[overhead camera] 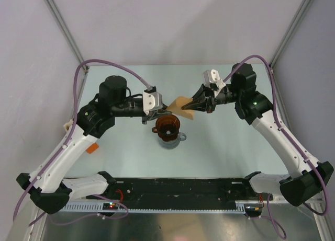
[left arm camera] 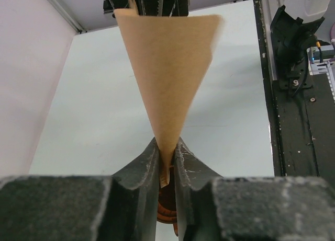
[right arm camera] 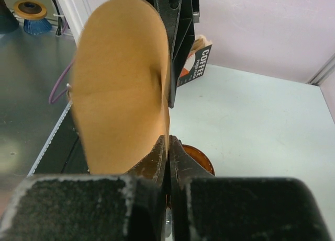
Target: Place the coffee filter in the dripper
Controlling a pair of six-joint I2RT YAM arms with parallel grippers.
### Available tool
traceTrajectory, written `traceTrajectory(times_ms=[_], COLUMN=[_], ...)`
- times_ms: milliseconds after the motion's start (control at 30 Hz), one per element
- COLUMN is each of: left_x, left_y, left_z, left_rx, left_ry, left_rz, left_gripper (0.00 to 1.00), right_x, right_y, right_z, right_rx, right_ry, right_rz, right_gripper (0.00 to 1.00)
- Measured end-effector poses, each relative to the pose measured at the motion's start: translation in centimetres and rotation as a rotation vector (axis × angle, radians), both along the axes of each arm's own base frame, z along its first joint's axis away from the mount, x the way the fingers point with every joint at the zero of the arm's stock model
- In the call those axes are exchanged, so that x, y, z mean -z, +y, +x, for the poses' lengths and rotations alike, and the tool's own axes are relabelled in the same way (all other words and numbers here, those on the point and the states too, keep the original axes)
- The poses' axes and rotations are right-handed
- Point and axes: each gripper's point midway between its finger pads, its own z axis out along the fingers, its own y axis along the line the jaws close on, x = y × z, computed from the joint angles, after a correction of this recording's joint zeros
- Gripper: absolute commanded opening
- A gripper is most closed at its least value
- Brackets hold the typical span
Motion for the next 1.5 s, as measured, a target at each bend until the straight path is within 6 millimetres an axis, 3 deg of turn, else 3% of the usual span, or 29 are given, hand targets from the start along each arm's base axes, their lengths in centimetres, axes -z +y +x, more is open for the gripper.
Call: traceTrajectory(times_ms=[100,233,400,500,600,700,800,933,1100,1367,1500], left_x=[-0.5,-1.7,-3.8,-6.1,-8.5,-11.0,-13.4,-15.8,-17.9,-18.5,-17.9], left_y=[0.1,0.1,0.1,0.3,0.6,0.9,1.1,0.9,0.8,0.8,0.7], left_z=[0.1,0.6,1.1,2.8,4.9,6.7,8.1,8.7,8.6,8.3,8.5], left_rx=[0.001,-0.002,-0.022,-0.067,-0.125,-0.163,-0.176,-0.156,-0.123,-0.094,-0.096], left_ry=[0.024,0.045,0.106,0.154,0.212,0.271,0.321,0.374,0.42,0.466,0.488], left_rz=[-0.017,-0.043,-0.101,-0.18,-0.276,-0.393,-0.508,-0.621,-0.718,-0.781,-0.783], left_gripper=[0.03,0.0,0.0,0.0,0.0,0.0,0.0,0.0,0.0,0.0,0.0], right_x=[-0.5,-2.3,-8.2,-12.0,-14.3,-15.2,-14.8,-14.4,-15.8,-17.9,-18.5], right_y=[0.0,-0.5,-2.5,-5.0,-7.2,-8.0,-7.2,-4.3,-1.4,1.1,2.2], right_z=[0.1,1.3,5.8,8.5,10.2,10.7,10.5,9.3,7.6,8.0,8.4], right_rx=[0.004,0.048,0.212,0.343,0.436,0.466,0.448,0.377,0.293,0.258,0.251], right_ry=[0.014,0.018,-0.006,0.011,0.063,0.16,0.256,0.371,0.409,0.448,0.46], right_rz=[0.011,0.049,0.148,0.227,0.3,0.364,0.405,0.44,0.504,0.603,0.63], right_gripper=[0.31,0.57,0.65,0.74,0.82,0.84,0.84,0.84,0.83,0.76,0.65])
